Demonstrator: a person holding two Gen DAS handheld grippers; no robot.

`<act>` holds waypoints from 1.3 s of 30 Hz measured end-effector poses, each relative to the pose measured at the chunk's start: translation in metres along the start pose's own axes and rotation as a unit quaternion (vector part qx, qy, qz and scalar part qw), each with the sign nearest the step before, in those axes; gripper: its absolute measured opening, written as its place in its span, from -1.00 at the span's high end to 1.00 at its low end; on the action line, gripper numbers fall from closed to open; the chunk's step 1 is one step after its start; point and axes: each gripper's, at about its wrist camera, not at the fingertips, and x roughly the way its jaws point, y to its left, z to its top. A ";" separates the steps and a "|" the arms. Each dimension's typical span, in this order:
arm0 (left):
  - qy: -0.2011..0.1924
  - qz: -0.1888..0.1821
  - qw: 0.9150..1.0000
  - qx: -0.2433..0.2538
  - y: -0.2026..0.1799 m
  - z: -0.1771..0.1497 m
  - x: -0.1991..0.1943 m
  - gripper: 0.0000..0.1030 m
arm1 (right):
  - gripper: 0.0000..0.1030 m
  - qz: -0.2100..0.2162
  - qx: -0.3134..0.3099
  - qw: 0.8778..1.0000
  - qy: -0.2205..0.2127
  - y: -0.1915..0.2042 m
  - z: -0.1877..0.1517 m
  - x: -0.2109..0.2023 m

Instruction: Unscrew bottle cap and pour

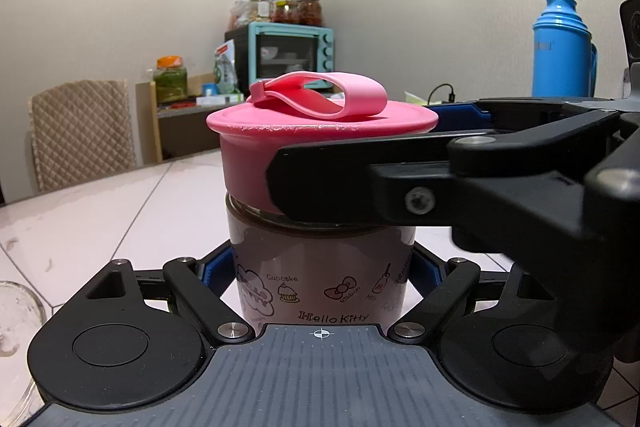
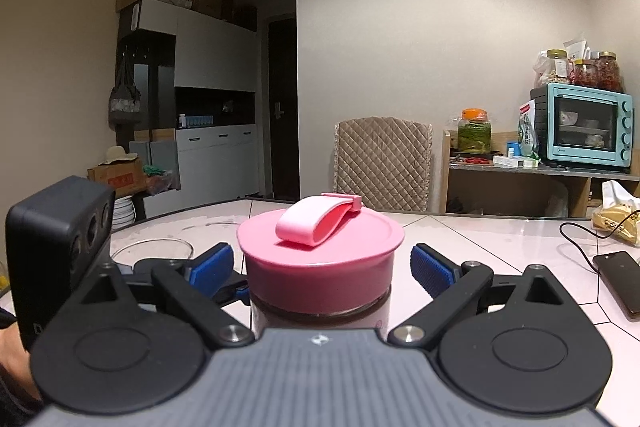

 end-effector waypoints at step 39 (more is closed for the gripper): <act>0.000 0.000 1.000 -0.001 -0.001 -0.003 -0.003 -0.75 | -0.65 0.250 -0.060 0.966 0.031 -0.072 0.020 0.021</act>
